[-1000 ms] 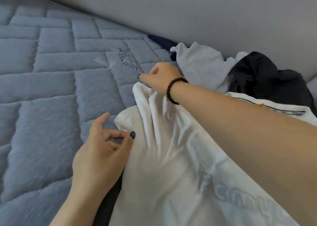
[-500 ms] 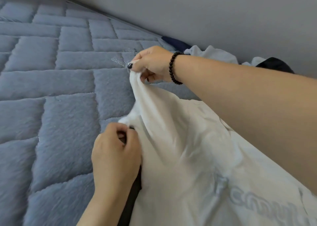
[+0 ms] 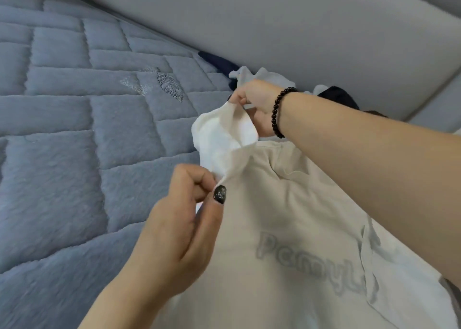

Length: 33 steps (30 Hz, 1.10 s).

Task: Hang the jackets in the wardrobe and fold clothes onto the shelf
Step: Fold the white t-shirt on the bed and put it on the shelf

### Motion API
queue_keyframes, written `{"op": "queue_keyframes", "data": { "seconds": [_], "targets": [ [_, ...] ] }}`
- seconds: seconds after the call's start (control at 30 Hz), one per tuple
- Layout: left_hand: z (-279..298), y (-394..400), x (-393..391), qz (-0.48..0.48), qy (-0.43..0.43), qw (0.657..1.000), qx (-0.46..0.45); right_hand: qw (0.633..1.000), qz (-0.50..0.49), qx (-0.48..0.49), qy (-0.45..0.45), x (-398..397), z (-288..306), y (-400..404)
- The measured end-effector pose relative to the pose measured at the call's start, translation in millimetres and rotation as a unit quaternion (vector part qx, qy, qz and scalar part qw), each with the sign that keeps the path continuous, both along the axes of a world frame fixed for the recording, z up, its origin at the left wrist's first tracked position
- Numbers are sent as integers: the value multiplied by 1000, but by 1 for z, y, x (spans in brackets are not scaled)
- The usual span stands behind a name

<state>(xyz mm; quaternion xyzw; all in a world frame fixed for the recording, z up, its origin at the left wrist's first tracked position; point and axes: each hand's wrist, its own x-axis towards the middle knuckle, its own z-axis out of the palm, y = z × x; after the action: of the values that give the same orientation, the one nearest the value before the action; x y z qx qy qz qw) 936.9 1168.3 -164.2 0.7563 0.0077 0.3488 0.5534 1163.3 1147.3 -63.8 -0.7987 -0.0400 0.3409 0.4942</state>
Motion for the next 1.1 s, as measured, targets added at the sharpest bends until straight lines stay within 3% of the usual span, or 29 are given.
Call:
{"op": "queue_keyframes", "data": {
  "seconds": [0.1, 0.27, 0.4, 0.5, 0.57, 0.63, 0.7, 0.77, 0.9, 1.0, 1.1],
  "targets": [
    [-2, -14, 0, -78, 50, 994, 66, 998, -61, -9, -32, 5, -1, -39],
    [2, -13, 2, -108, 52, 992, 40, 988, -141, -61, -19, 0, -16, -101],
    [-3, -16, 5, -203, 126, 971, 22, 981, -176, -72, -30, -5, -23, -122],
    [-11, -19, 9, -193, 160, 962, 106, 970, -181, -124, -106, -12, -36, -131],
    [-15, -20, 12, -132, 215, 945, 210, 927, -121, -206, -290, -18, -53, -137],
    [-23, -20, 13, -74, 326, 893, 301, 868, 10, -193, -457, -38, -70, -141],
    [-32, -21, 13, -44, 406, 832, 375, 848, 148, -175, -479, -57, -97, -146],
    [-37, -24, 12, -40, 418, 818, 393, 831, 200, -232, -465, -74, -130, -152],
    [-34, -23, 16, -42, 421, 826, 372, 817, 170, -275, -477, -84, -160, -155],
    [-24, -27, 9, -29, 358, 881, 307, 811, 163, -263, -496, -79, -161, -155],
    [-14, -27, 34, 34, 221, 941, 253, 813, 169, -252, -497, -81, -161, -156]
  ]
}}
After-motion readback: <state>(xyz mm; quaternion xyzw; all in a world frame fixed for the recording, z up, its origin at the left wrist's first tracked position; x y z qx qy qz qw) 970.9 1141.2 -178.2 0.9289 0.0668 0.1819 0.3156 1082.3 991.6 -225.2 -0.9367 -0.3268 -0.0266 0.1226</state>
